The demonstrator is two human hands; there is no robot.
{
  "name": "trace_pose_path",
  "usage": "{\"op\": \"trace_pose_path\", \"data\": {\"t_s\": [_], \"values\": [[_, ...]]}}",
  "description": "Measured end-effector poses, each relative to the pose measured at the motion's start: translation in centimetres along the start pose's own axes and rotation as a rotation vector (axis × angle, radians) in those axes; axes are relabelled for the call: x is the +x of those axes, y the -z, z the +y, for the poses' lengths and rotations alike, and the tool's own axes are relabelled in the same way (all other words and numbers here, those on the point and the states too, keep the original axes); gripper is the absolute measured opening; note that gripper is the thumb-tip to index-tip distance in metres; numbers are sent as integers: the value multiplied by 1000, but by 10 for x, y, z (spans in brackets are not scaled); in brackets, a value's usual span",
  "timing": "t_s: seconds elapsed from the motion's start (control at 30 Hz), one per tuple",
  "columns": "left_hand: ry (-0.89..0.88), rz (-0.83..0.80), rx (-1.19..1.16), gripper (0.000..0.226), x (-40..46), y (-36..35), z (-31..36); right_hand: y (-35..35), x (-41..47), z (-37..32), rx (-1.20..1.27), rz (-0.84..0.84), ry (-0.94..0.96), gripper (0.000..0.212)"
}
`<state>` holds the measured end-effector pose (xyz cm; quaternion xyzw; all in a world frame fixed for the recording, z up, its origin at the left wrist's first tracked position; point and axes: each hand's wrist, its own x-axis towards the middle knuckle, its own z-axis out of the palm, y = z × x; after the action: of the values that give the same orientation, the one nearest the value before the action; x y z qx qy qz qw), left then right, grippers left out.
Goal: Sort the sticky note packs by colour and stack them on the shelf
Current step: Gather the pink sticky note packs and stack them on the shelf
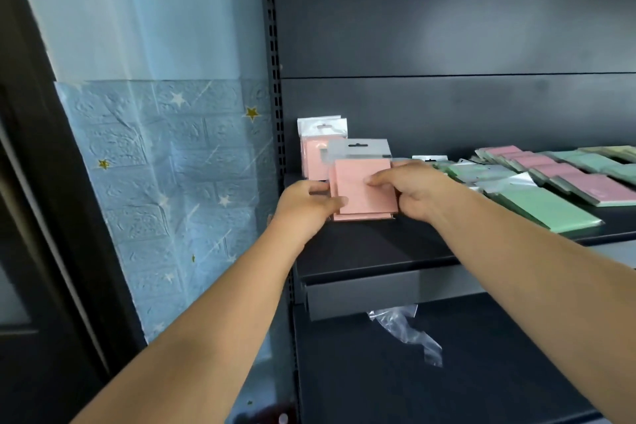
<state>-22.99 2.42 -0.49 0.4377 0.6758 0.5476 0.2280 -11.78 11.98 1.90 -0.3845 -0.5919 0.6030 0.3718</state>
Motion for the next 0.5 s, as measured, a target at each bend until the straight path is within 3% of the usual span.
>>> {"op": "trace_pose_path", "data": {"t_s": [0.1, 0.23, 0.33, 0.4, 0.47, 0.5], "values": [[-39, -23, 61, 53, 2, 2, -3, 4, -6, 2, -21, -61, 159, 26], [-122, -66, 108, 51, 1, 7, -10, 24, -8, 11, 9, -235, 193, 27], [-135, -14, 21, 47, 5, 8, -4, 34, -4, 16, -99, -273, 178, 28], [-153, 28, -49, 34, 9, 9, 6, 36, -1, 15, -204, -259, 195, 27], [-184, 29, -18, 6, 14, 9, 14, 41, 1, 15, -358, -258, 263, 25], [-195, 28, -8, 5, 16, 10, 16, 44, 1, 15, -476, -256, 304, 24]]}}
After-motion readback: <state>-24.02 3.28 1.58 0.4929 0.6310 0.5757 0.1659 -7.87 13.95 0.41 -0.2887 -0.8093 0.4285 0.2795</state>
